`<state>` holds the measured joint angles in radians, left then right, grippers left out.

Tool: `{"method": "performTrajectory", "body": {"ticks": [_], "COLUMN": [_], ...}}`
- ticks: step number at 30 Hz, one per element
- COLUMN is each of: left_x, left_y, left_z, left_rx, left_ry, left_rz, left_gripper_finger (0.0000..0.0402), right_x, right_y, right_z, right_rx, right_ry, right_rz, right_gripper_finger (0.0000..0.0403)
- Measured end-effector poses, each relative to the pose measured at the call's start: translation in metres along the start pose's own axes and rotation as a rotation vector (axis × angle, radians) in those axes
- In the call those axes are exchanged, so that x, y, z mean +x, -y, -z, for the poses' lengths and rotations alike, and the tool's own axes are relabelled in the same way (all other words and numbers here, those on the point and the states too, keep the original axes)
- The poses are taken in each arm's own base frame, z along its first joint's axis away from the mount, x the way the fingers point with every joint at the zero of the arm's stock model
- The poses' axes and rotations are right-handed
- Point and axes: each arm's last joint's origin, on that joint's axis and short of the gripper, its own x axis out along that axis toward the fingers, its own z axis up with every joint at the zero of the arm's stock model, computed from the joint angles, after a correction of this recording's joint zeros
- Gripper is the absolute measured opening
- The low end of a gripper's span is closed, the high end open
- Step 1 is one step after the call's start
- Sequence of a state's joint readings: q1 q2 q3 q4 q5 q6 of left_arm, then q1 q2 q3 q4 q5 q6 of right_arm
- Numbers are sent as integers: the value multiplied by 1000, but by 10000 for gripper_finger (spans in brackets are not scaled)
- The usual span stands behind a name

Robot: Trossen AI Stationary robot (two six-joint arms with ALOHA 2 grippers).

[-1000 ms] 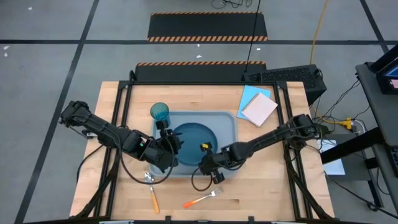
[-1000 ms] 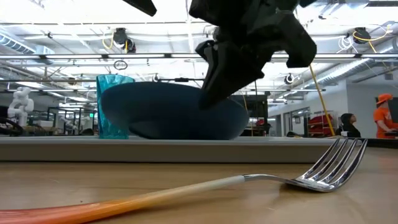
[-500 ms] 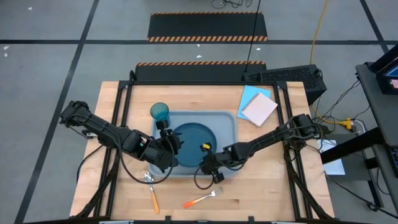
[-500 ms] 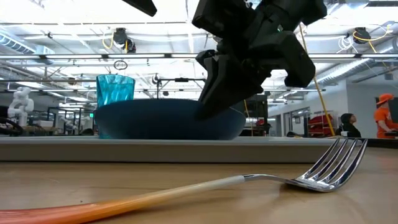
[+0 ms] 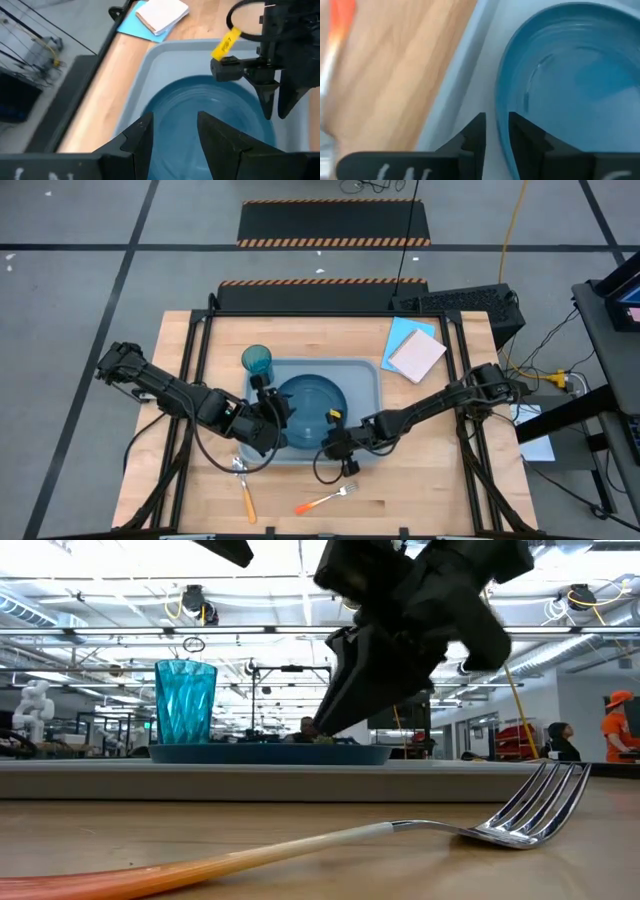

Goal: Pick and place plate/cup/fork/spoon on tray
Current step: Put the blue plate at the bottom right of the blue cup on the gray serving tray

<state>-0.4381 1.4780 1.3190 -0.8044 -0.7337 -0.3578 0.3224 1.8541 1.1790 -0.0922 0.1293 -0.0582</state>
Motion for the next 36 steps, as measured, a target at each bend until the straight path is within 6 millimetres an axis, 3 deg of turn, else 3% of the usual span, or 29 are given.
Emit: {"method": "performTrajectory", "body": {"ticks": [6, 12, 22, 30, 36], "left_x": [-4, -21, -51, -54, -54], "left_y": [8, 28, 61, 63, 63], "left_z": [-2, -2, 6, 7, 7], "left_rx": [-87, -97, -57, -54, -38], "left_ry": [13, 88, 178, 191, 196], "left_rz": [85, 173, 299, 294, 287], "left_gripper_finger": [157, 157, 157, 157, 157], "right_x": [-40, -62, -44, -31, -24], "right_y": [-12, -16, -4, 21, 30], "right_z": [-13, -1, 45, 77, 83], "right_rx": [106, 161, 224, 298, 323], "right_ry": [43, -78, -172, -187, -114], "right_rz": [148, 289, 362, 359, 305], "right_gripper_finger": [86, 79, 40, 2, 3]}}
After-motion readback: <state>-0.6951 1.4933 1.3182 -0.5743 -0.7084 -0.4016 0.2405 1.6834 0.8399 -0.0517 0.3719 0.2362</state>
